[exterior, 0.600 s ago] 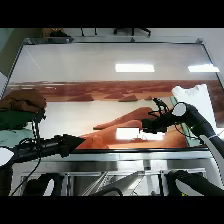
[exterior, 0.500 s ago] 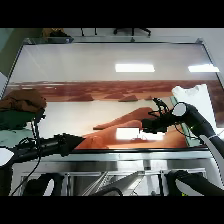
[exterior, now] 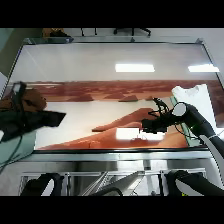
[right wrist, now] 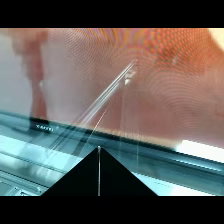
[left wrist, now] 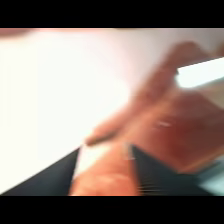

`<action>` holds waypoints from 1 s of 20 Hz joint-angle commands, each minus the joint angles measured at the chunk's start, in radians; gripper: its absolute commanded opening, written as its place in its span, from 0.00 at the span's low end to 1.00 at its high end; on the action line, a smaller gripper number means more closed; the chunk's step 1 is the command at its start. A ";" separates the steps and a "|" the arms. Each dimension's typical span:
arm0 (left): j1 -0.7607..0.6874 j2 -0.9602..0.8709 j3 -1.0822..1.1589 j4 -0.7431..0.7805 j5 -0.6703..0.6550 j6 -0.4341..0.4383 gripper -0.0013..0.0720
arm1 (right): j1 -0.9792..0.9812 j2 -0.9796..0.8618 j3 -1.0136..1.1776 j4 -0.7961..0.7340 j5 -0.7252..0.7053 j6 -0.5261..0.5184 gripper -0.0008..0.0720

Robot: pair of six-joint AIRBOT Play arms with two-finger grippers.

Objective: Fold the shirts.

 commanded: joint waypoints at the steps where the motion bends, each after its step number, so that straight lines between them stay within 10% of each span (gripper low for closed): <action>1: 0.022 -0.289 0.312 0.460 0.143 -0.138 0.98 | 0.001 0.001 0.000 0.000 0.002 0.000 0.04; 9: 0.343 -1.081 0.872 0.575 -0.167 -0.137 0.98 | 0.001 0.001 0.000 0.000 0.002 0.000 0.04; 17: 0.412 -1.410 1.004 0.565 -0.091 -0.139 0.98 | 0.001 0.001 0.000 0.000 0.001 0.000 0.04; 18: 0.403 -1.442 1.033 0.566 -0.108 -0.153 0.86 | 0.001 0.001 0.000 0.000 0.002 0.000 0.04; 20: 0.386 -1.469 1.107 0.566 -0.169 -0.150 0.04 | 0.001 0.001 0.000 0.000 0.002 0.000 0.04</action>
